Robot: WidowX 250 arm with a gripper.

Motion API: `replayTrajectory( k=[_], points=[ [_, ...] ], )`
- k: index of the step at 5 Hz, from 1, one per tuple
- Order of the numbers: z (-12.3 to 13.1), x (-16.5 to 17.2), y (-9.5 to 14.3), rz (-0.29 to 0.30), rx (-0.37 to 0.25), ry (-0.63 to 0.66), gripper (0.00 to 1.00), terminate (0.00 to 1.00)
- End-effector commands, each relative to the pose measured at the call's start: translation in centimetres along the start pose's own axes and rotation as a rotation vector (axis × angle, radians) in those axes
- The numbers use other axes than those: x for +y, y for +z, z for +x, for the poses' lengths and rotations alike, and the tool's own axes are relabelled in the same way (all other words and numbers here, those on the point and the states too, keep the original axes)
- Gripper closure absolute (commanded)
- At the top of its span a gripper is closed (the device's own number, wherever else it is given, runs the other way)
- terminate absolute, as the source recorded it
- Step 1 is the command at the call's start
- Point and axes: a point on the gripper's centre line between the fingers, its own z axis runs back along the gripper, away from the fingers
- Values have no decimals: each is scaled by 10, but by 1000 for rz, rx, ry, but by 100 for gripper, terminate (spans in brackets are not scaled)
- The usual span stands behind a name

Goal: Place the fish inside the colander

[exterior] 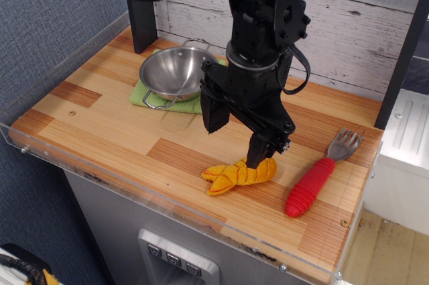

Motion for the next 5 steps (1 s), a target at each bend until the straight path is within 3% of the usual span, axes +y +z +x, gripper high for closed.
replayTrajectory(
  k=[1,3,5],
  points=[
    [15,-8,-14,-24,-90,-37,0,0],
    [24,-13,-28,-73,-75,-117,0,0],
    [22,-13,-43,-130,-20,-162,0,0]
  ],
)
